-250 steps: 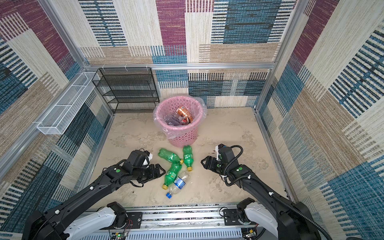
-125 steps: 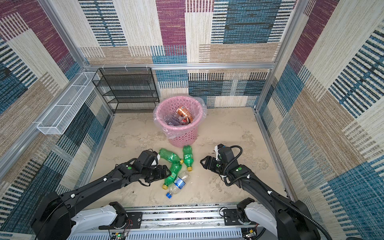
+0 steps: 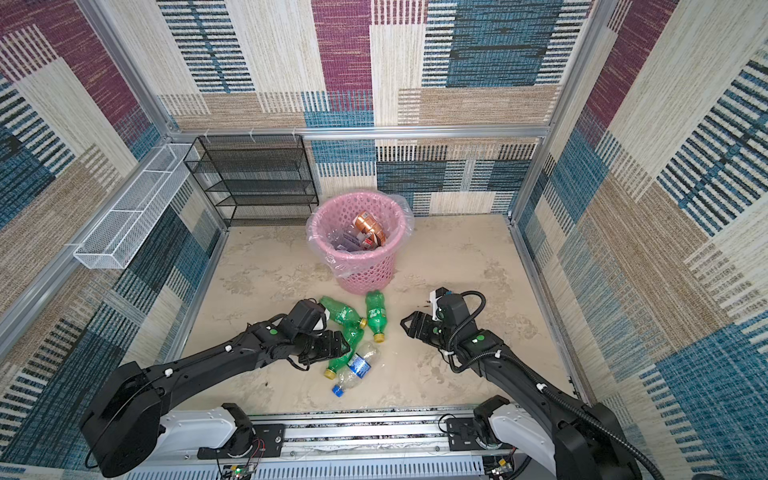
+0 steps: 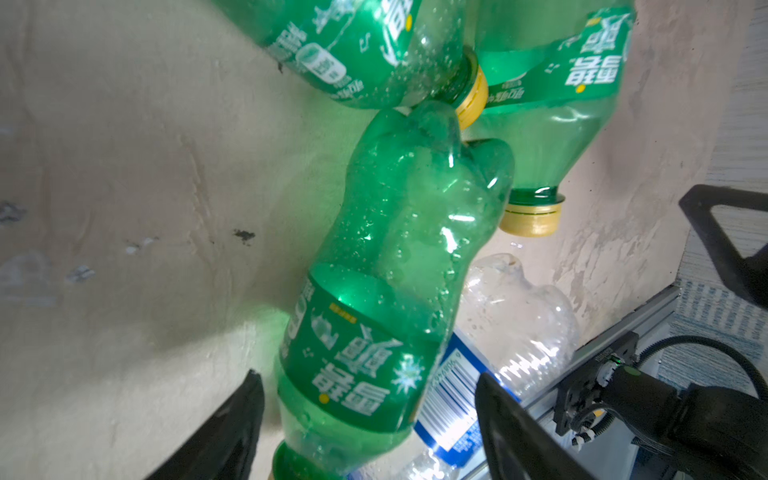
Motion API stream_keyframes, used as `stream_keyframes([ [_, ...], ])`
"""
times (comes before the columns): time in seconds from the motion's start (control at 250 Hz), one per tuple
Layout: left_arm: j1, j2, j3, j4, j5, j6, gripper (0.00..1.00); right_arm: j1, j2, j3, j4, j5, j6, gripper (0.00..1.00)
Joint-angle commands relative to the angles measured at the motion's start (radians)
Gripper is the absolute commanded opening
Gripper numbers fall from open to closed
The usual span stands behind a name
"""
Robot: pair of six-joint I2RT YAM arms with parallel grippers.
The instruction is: Throw the plastic bottles in the bin
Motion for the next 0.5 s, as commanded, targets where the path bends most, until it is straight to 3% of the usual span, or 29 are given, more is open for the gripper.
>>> stream_keyframes([
  [0.0,0.0,0.012,0.007,0.035,0.005,0.011,0.81,0.0,-0.001,0.005,0.013,0.004,0.004,0.76],
  [0.496,-0.004,0.062,0.007,0.076,0.023,0.005,0.78,0.001,0.003,0.001,0.017,0.002,0.001,0.75],
])
